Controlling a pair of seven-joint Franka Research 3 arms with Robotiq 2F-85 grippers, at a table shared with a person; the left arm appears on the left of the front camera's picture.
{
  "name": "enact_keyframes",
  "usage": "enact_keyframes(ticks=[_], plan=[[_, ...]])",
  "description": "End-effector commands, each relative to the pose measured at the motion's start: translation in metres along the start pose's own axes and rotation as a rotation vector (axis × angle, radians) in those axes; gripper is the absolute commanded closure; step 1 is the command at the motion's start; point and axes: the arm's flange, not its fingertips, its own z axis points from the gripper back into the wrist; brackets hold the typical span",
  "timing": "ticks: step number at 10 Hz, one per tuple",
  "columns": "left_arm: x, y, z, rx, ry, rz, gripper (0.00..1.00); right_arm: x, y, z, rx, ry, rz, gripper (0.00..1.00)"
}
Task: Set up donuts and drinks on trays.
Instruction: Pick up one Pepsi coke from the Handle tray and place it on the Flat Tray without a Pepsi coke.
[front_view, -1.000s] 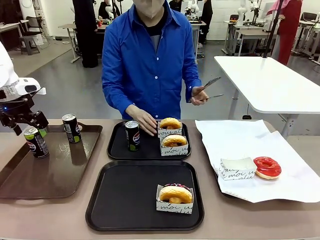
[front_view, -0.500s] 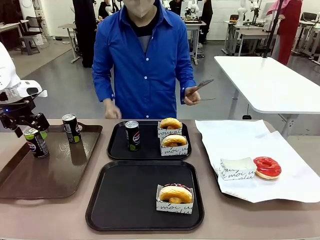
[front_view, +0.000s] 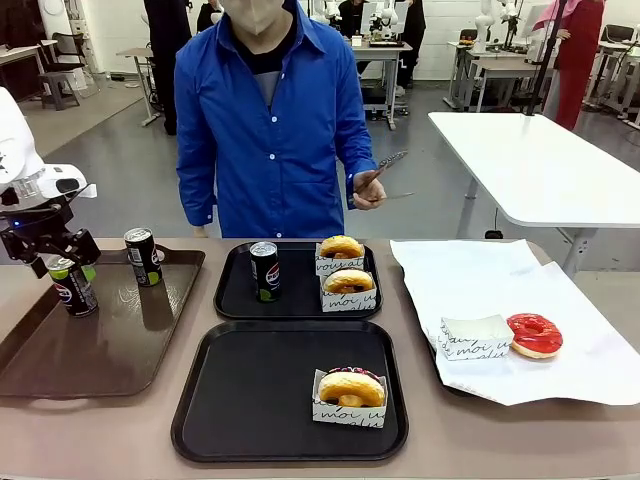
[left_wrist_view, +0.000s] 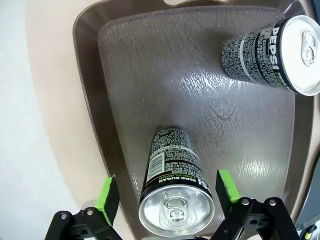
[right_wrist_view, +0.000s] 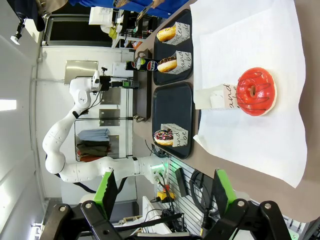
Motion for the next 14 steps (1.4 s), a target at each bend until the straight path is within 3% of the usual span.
enact_keyframes(ticks=[1, 3, 4, 5, 6, 7, 8, 9, 10, 11, 12, 13, 14], plan=[[0.003, 0.0, -0.004, 0.0, -0.01, 0.007, 0.0, 0.0, 0.001, 0.0, 0.017, -0.003, 0.014, 0.0], [0.001, 0.001, -0.004, -0.025, -0.041, 0.006, 0.0, 0.0, 0.001, 0.0, 0.017, -0.003, 0.014, 0.0], [-0.002, 0.0, -0.002, -0.039, -0.054, 0.006, 0.16, 0.0, 0.001, 0.0, 0.017, -0.003, 0.014, 0.0], [-0.005, -0.001, 0.001, -0.046, -0.069, -0.001, 0.16, 0.0, 0.001, 0.0, 0.017, -0.003, 0.014, 0.0], [-0.005, -0.001, 0.003, -0.046, -0.069, -0.004, 0.33, 0.0, 0.001, 0.0, 0.017, -0.003, 0.014, 0.0], [-0.006, -0.001, 0.003, -0.042, -0.067, -0.001, 0.22, 0.0, 0.001, 0.0, 0.017, -0.003, 0.014, 0.0], [-0.007, -0.001, 0.003, -0.039, -0.057, 0.004, 0.49, 0.0, 0.001, 0.0, 0.017, -0.003, 0.014, 0.0], [-0.008, 0.0, 0.003, -0.029, -0.046, 0.011, 0.38, 0.0, 0.001, 0.0, 0.017, -0.003, 0.014, 0.0], [-0.008, 0.001, 0.004, -0.019, -0.04, 0.016, 0.66, 0.0, 0.001, 0.0, 0.017, -0.003, 0.014, 0.0], [-0.008, 0.001, 0.004, 0.002, -0.018, 0.016, 0.55, 0.0, 0.001, 0.0, 0.017, -0.003, 0.014, 0.0], [-0.007, 0.002, 0.001, 0.032, 0.021, 0.019, 0.81, 0.0, 0.001, 0.0, 0.017, -0.003, 0.014, 0.0], [-0.006, 0.002, 0.0, 0.031, 0.022, 0.022, 0.7, 0.0, 0.001, 0.0, 0.017, -0.003, 0.014, 0.0], [-0.006, 0.002, -0.002, 0.031, 0.023, 0.024, 0.96, 0.0, 0.001, 0.0, 0.017, -0.003, 0.014, 0.0]])
